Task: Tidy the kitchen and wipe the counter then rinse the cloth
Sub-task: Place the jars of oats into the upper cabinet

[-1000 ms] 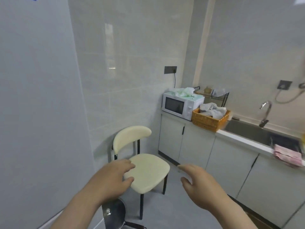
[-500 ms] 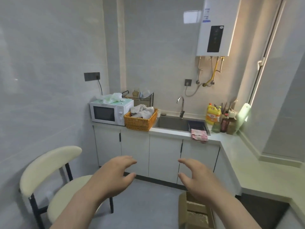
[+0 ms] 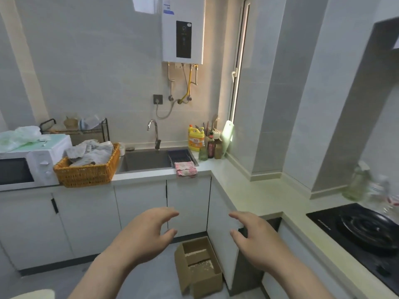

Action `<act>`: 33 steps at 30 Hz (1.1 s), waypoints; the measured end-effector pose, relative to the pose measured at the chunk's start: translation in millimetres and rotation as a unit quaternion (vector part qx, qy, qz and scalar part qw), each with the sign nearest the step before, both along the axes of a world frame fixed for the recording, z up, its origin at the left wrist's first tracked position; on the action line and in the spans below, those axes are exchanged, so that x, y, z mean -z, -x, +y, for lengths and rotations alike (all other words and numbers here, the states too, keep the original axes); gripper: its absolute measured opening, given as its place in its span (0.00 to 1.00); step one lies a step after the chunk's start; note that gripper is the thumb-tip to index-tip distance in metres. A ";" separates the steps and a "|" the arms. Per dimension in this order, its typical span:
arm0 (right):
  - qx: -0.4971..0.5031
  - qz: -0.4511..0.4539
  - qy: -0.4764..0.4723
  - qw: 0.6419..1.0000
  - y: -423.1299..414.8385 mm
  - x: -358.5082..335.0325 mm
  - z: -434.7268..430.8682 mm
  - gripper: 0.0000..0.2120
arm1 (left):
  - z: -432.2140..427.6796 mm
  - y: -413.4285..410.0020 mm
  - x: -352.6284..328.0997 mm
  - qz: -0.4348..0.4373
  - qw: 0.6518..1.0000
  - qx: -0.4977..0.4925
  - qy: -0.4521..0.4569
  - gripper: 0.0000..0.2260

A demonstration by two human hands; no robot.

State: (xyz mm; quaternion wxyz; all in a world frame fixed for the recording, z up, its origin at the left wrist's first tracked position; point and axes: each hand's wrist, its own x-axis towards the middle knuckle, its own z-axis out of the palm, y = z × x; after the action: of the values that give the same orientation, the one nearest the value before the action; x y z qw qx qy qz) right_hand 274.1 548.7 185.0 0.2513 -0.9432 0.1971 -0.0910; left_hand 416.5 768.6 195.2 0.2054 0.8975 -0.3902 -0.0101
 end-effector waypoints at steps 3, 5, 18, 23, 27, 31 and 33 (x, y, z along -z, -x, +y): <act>0.039 0.006 -0.002 0.999 -5.7 2.8 3.3 0.23 | -9.2 -22.2 5.4 0.001 0.999 0.038 -0.003 0.22; 0.063 0.011 -0.002 0.998 -4.6 5.7 6.7 0.22 | -16.3 -32.5 11.5 0.005 0.998 0.064 -0.005 0.23; 0.292 0.034 -0.015 0.956 102.8 23.8 -5.1 0.22 | -124.4 5.6 31.0 0.033 0.957 0.288 -0.011 0.23; 0.368 0.022 -0.019 0.929 163.3 27.1 -14.1 0.21 | -167.3 55.6 30.9 0.025 0.929 0.368 -0.015 0.24; 0.410 0.012 -0.014 0.912 222.4 29.3 -23.3 0.21 | -199.8 108.2 29.3 0.018 0.912 0.410 -0.016 0.24; 0.435 0.001 -0.020 0.900 275.0 32.2 -32.1 0.21 | -220.3 159.8 24.5 0.005 0.899 0.438 -0.022 0.24; 0.447 -0.004 -0.029 0.894 300.1 33.1 -37.0 0.21 | -228.5 183.7 22.2 -0.003 0.895 0.446 -0.025 0.23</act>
State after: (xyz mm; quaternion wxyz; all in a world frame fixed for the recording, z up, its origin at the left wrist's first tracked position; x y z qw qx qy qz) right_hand -26.0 511.7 151.9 0.2116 -0.7476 0.5998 -0.1915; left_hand 232.8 540.1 173.0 0.1559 0.6342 -0.7496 -0.1076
